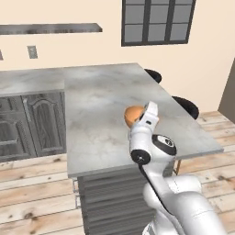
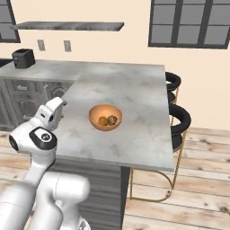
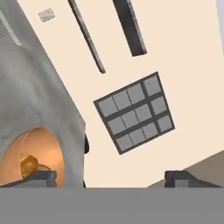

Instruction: Pick up the heated bread from the toaster oven and place it in the bowl. Then move the bread bowl to the dining counter.

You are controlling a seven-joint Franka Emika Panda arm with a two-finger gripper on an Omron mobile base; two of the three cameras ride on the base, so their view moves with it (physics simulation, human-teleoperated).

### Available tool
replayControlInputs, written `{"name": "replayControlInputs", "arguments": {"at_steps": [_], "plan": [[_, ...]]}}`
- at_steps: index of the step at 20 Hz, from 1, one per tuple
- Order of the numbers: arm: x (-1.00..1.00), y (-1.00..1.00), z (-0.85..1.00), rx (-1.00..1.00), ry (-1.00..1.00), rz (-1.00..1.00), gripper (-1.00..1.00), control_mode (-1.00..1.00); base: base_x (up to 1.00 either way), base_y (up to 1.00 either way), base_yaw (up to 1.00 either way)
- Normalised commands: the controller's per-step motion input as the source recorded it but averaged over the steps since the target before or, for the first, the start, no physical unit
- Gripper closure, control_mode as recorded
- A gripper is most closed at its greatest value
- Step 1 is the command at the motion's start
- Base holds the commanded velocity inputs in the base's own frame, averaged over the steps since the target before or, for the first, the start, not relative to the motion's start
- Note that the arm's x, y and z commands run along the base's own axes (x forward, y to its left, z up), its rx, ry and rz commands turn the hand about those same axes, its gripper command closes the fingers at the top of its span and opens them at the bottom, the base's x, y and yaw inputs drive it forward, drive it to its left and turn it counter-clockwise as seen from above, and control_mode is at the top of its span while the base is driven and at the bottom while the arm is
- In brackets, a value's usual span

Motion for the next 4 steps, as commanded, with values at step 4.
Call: {"name": "replayControlInputs", "arguments": {"at_steps": [4], "plan": [[-0.40, 0.00, 0.23, -0.06, -0.37, -0.01, -1.00, -1.00, 0.00, 0.00, 0.00]]}}
